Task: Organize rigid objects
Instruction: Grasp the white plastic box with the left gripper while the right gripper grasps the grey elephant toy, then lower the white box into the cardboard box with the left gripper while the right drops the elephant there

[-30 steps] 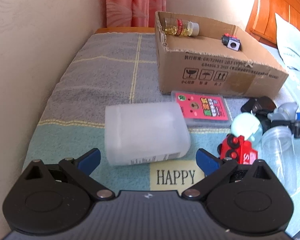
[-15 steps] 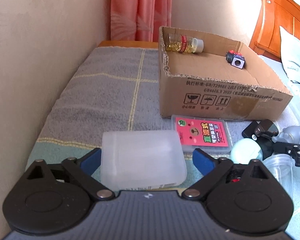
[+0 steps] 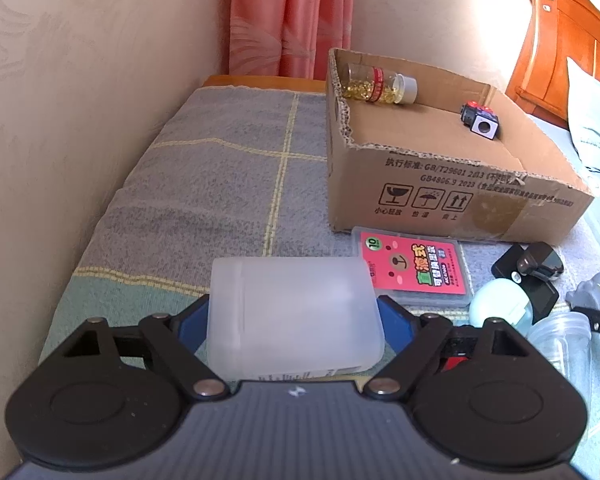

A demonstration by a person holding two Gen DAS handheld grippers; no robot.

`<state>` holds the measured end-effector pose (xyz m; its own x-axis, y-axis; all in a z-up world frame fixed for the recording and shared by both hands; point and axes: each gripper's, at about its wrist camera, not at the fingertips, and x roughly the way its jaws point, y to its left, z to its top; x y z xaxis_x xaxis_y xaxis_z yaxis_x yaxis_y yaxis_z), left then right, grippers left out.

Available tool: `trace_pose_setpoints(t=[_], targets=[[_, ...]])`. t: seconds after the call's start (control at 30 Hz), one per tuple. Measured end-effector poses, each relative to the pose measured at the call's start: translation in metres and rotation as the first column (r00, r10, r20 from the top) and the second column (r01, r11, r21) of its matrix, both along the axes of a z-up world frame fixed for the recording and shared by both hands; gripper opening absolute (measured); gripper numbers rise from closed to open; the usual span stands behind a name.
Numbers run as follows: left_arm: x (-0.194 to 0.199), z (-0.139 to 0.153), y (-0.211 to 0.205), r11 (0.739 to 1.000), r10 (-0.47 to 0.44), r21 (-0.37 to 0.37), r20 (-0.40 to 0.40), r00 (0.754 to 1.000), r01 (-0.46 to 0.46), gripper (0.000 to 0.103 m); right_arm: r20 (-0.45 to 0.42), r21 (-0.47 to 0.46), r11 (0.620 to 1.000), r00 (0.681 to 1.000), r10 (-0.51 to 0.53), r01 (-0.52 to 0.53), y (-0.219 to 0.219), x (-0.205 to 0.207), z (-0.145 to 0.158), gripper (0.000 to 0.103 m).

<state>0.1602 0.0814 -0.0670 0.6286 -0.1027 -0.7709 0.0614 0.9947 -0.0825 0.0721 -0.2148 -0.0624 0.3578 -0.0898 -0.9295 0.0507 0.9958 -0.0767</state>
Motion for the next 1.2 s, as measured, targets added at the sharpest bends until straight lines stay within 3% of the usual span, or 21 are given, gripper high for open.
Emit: trace_pose_setpoints(t=[0.1,0.67,0.87,0.93,1.2], targets=[[0.001,-0.001,-0.001,1.0,0.026,-0.002,0.001,1.0,-0.026,0.085,0.003,-0.002,1.0,1.0,0.001,-0.001,0.001,-0.002,-0.003,0.083],[0.004,-0.009,-0.018,0.993,0.08,0.09,0.002,0.997,-0.08,0.084,0.03,0.01,1.0,0.999,-0.015,0.015,-0.002,0.0,-0.003,0.083],[0.004,-0.008,-0.02,0.991,0.069,0.116,0.003,0.998,-0.068,0.083,0.035,0.017,1.0,0.999,-0.013,0.013,-0.002,-0.001,-0.002,0.082],[0.004,-0.007,-0.019,0.991,0.057,0.118,-0.002,0.998,-0.056,0.083,0.039,0.015,1.0,0.999,-0.017,0.017,-0.002,0.0,0.0,0.077],[-0.001,0.009,-0.015,0.989,-0.035,0.14,-0.003,0.999,0.035,0.083,0.041,0.017,1.0,0.999,0.021,-0.021,-0.003,0.002,0.01,0.076]])
